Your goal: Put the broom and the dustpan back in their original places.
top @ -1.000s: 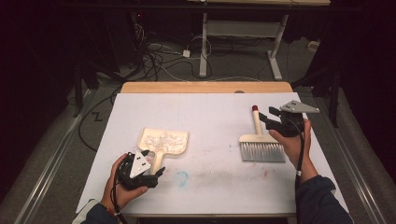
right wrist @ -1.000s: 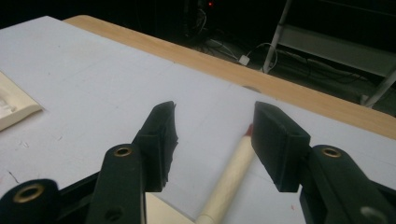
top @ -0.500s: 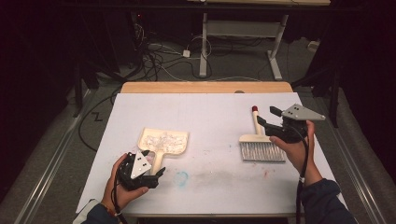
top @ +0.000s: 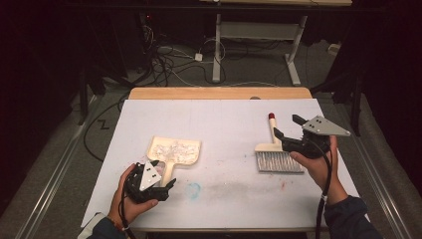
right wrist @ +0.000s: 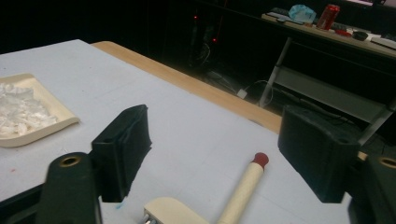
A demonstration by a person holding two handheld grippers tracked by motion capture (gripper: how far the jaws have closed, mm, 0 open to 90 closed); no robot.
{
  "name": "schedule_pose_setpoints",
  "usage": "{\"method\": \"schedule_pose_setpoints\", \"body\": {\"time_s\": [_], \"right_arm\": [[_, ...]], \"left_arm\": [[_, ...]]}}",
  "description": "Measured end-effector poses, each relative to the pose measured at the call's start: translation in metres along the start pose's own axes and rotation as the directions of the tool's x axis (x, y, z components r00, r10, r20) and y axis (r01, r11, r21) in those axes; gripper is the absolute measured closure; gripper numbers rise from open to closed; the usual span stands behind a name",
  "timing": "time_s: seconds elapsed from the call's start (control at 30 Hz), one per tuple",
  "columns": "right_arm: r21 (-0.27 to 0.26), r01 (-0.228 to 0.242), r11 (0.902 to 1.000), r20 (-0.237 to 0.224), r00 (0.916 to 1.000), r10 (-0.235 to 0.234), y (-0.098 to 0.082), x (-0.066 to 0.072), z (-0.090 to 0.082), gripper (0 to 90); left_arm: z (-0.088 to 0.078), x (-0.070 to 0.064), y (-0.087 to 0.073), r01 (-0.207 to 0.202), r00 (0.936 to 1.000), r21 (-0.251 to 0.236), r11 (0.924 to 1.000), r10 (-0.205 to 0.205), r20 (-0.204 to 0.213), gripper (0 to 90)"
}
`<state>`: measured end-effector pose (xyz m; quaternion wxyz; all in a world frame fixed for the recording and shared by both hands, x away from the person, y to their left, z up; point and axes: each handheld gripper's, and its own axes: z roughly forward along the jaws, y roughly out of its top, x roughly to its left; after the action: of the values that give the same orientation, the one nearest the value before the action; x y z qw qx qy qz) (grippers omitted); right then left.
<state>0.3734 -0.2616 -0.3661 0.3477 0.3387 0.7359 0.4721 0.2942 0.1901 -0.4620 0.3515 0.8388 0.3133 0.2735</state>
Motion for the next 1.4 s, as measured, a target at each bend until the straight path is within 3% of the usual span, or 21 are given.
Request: {"method": "schedule_pose_setpoints", "body": {"time_s": [0.17,0.37,0.9,1.4], "right_arm": [[-0.005,0.011,0.9999,0.016,0.9998,-0.011,0.000,0.003,-0.007,21.6],[-0.015,0.025,0.9996,-0.004,0.9997,-0.025,-0.002,0.008,-0.016,21.2],[-0.008,0.077,0.9970,-0.004,0.9970,-0.077,-0.014,0.017,-0.042,21.3],[0.019,0.095,0.9953,0.004,0.9955,-0.095,-0.031,0.013,-0.061,21.4]], "left_arm": [[0.001,0.000,0.000,-0.003,1.0000,0.005,1.0000,0.003,0.001,19.0],[0.001,-0.001,0.001,-0.007,1.0000,0.006,1.0000,0.007,0.001,19.0],[0.001,-0.002,0.001,-0.021,0.9998,0.011,0.9997,0.021,0.000,19.0],[0.002,-0.003,0.001,-0.028,0.9996,0.018,0.9995,0.028,0.004,19.0]]}}
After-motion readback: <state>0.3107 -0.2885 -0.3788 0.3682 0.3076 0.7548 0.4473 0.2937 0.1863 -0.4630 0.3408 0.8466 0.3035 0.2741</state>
